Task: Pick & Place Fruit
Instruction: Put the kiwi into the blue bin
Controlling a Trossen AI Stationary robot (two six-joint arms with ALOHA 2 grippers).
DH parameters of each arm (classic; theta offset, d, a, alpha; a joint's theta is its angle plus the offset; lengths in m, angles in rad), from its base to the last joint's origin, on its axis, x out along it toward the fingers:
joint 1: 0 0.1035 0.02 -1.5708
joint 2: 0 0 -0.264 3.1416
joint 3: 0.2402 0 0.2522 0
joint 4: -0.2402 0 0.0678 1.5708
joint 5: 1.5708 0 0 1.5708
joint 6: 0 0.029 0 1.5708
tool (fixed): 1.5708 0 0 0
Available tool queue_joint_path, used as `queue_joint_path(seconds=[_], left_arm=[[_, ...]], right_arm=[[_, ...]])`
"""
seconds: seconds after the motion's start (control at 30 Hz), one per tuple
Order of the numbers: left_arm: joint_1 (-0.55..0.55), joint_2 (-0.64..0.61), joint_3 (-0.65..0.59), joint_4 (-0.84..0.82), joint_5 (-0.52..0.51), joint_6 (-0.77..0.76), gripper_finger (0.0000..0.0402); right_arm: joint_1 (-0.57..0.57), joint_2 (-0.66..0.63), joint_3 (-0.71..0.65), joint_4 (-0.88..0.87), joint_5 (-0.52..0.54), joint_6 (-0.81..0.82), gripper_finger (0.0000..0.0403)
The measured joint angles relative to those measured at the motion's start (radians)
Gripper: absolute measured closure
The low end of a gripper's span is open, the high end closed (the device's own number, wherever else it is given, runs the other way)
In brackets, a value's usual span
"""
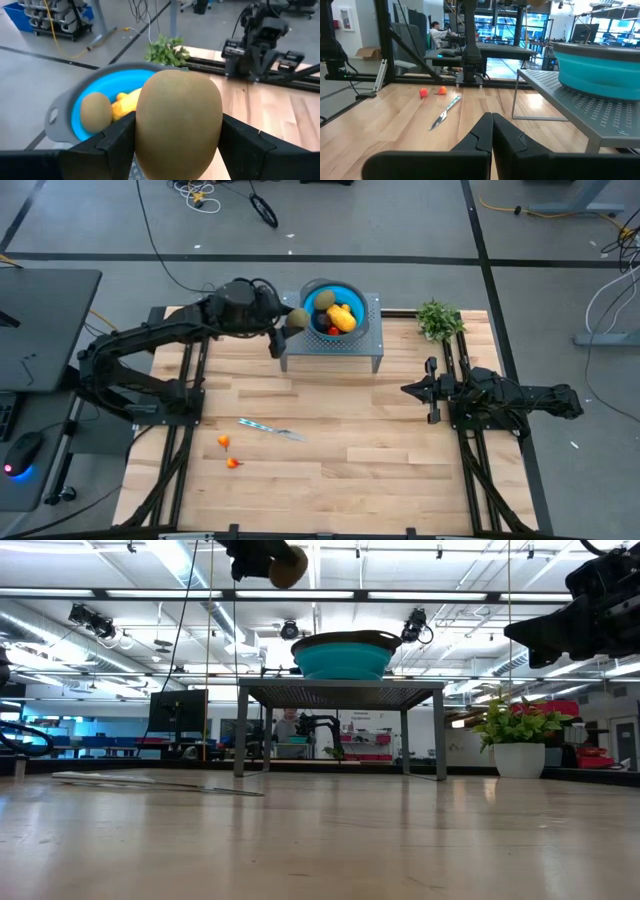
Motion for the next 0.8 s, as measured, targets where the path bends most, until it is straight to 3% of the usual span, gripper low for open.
queue_joint_path(seconds=[0.3, 0.6, 0.8], left_arm=[[0.033, 0.041, 0.005, 0.095, 0.002, -0.01, 0.0152], [0.047, 0.162, 0.191, 0.098, 0.01, 0.042, 0.0152], [0.048, 0.21, 0.249, 0.09, 0.012, 0.061, 0.0152]], right_arm=[[0.0, 0.0, 0.0, -0.002, 0.0, 0.0, 0.0396], [0.0, 0.0, 0.0, -0.002, 0.0, 0.0, 0.0396], [0.0, 0.0, 0.0, -0.002, 0.0, 0.0, 0.0396]])
